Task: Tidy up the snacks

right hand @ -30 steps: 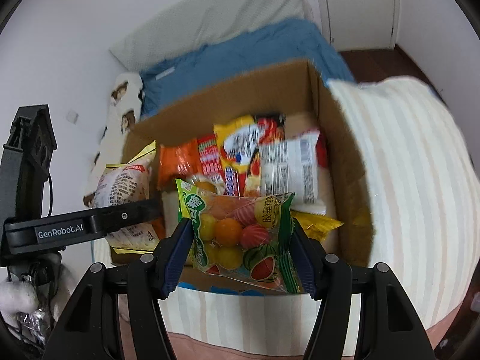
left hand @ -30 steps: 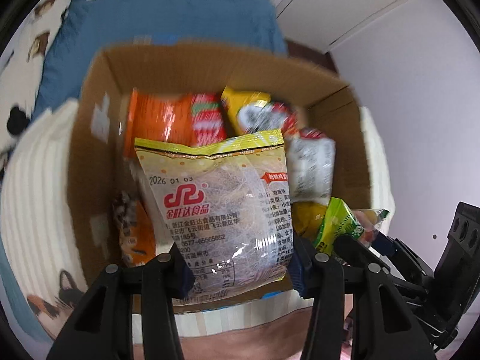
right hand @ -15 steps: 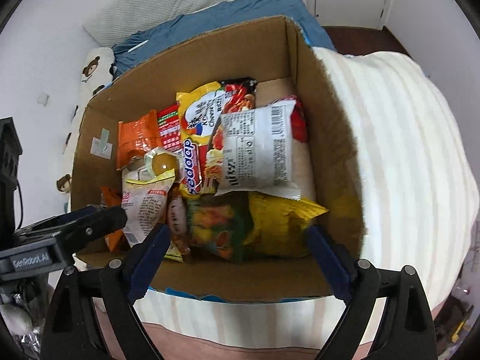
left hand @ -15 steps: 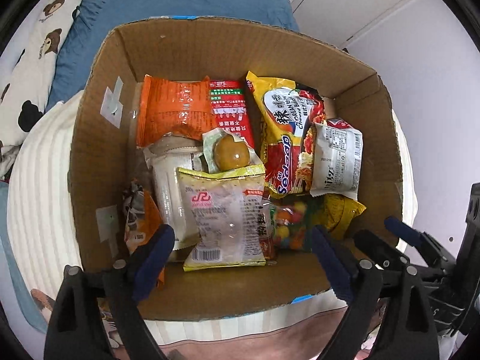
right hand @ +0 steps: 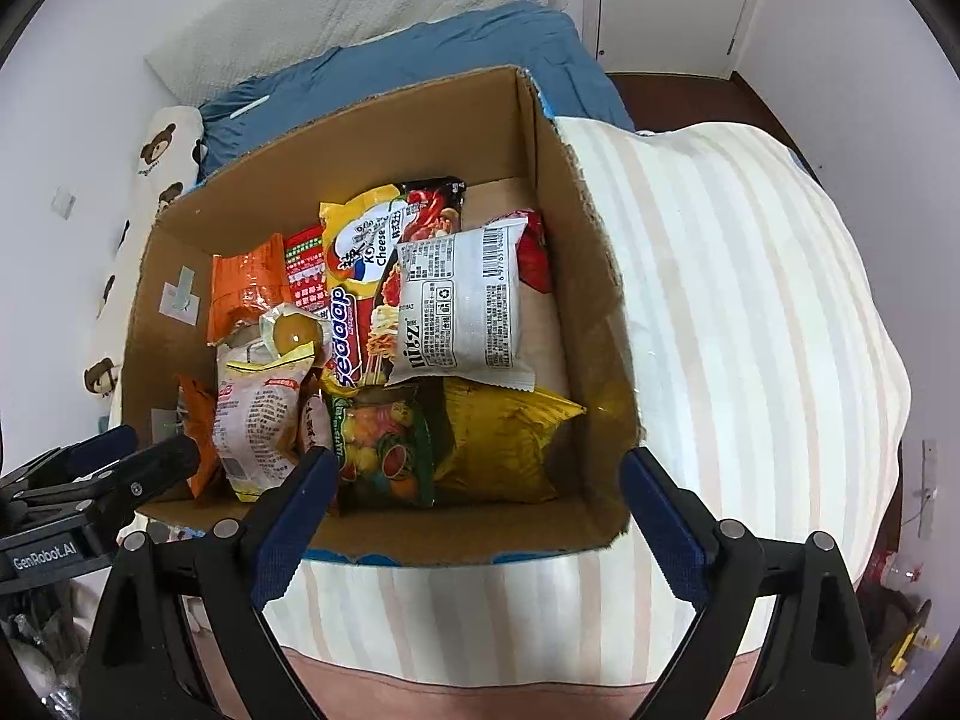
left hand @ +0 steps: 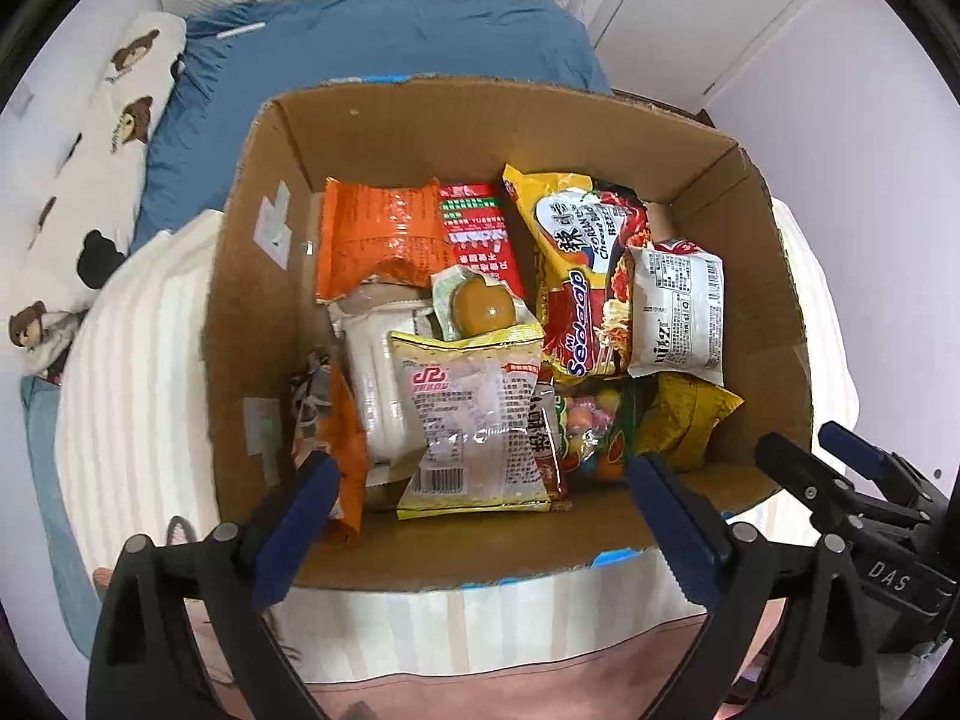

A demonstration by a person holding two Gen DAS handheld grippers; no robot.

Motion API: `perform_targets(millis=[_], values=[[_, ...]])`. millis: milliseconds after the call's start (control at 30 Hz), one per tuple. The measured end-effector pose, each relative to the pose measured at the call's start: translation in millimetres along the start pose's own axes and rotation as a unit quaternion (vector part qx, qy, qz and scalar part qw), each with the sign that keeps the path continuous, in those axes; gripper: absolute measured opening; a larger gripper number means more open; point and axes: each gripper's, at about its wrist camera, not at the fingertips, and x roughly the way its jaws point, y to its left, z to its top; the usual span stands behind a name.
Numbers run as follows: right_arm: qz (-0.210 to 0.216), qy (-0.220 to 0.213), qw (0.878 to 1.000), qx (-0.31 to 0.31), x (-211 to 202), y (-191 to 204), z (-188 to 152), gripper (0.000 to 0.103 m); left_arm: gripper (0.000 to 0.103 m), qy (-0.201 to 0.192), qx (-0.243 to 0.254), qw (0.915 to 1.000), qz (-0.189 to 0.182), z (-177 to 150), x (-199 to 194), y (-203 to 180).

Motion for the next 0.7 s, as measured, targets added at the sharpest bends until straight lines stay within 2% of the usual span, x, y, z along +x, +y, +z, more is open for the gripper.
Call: perform_targets(millis=[200, 333, 700], values=[[0.004, -0.032, 0.999, -0.008, -31.1, 0.3, -14.5, 0.098, 0.099, -0.045, 0.003, 0.9989, 0.011, -20.0, -35.4, -5.2], [0.008, -0.066, 0.998, -0.019, -61.5, 3.9, -32.6, 0.098, 0.099, -0.094, 0.020, 0.9944, 0.043, -44.8, -67.4, -17.4], [0.020, -0.155, 0.987, -0.048, -153.1, 8.2, -115.4, 0.098, 0.100, -0.188, 0.006, 0.9807, 0.054, -135.1, -140.3, -29.3]])
